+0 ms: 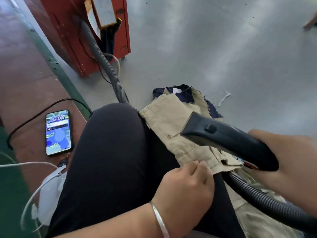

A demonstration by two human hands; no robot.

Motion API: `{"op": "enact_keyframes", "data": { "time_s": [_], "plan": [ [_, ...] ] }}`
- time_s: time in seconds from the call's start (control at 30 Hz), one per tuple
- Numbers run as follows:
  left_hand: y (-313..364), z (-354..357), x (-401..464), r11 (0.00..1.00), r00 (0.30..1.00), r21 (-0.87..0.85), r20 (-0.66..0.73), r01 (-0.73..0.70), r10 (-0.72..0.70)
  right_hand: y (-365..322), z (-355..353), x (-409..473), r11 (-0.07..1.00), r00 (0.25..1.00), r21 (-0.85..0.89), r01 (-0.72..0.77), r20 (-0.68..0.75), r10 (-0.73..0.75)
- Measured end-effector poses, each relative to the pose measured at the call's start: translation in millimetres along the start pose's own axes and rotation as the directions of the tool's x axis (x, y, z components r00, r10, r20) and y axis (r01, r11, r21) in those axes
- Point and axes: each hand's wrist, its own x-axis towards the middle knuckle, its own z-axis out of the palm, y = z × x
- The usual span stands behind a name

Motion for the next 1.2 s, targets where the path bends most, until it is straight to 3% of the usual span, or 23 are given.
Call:
{"op": "enact_keyframes", "data": {
  "time_s": [0.1,0.23,0.4,0.5,0.63,0.77,0.83,0.93,1.03,1.2],
  "plan": [
    [4,1,11,0.999,0.993,-0.023,0.114,0.035,-0.032,-26,-4,0,0.995,0.999,-0.098,0.023,0.044,-0.019],
    [6,-1,16,0.998,0.988,0.011,0.145,0.058,-0.059,-53,1,16,0.948,0.993,-0.315,0.053,0.121,-0.015],
    [1,-4,14,0.997,0.989,0.009,0.129,0.073,-0.074,-71,1,48,0.941,0.994,-0.331,0.073,0.104,-0.041],
    [-1,-4,14,0.999,0.984,-0.043,0.176,0.020,-0.012,-74,-1,58,0.939,0.992,-0.327,0.108,0.092,-0.082],
    [-3,3,12,0.997,0.976,-0.073,0.219,0.000,0.016,-67,-1,65,0.960,0.991,-0.251,0.122,0.078,-0.106],
    [-3,4,10,0.997,0.975,-0.081,0.217,-0.017,0.034,-49,-10,70,0.996,0.983,0.005,0.093,0.160,-0.093],
    [-2,4,8,0.996,0.974,-0.082,0.220,-0.026,0.044,-37,-18,62,0.984,0.990,0.164,0.071,0.108,-0.089],
    [2,5,5,0.995,0.977,-0.093,0.203,-0.040,0.058,-16,-45,64,0.919,0.997,0.392,-0.036,-0.055,0.062],
    [4,9,3,0.992,0.982,-0.101,0.163,-0.075,0.091,-5,-65,71,0.914,0.984,0.394,-0.095,-0.101,0.145],
    [1,9,8,0.993,0.987,-0.110,0.146,-0.044,0.060,-27,-41,62,0.987,1.000,0.162,0.004,-0.001,-0.004]
  ]
}}
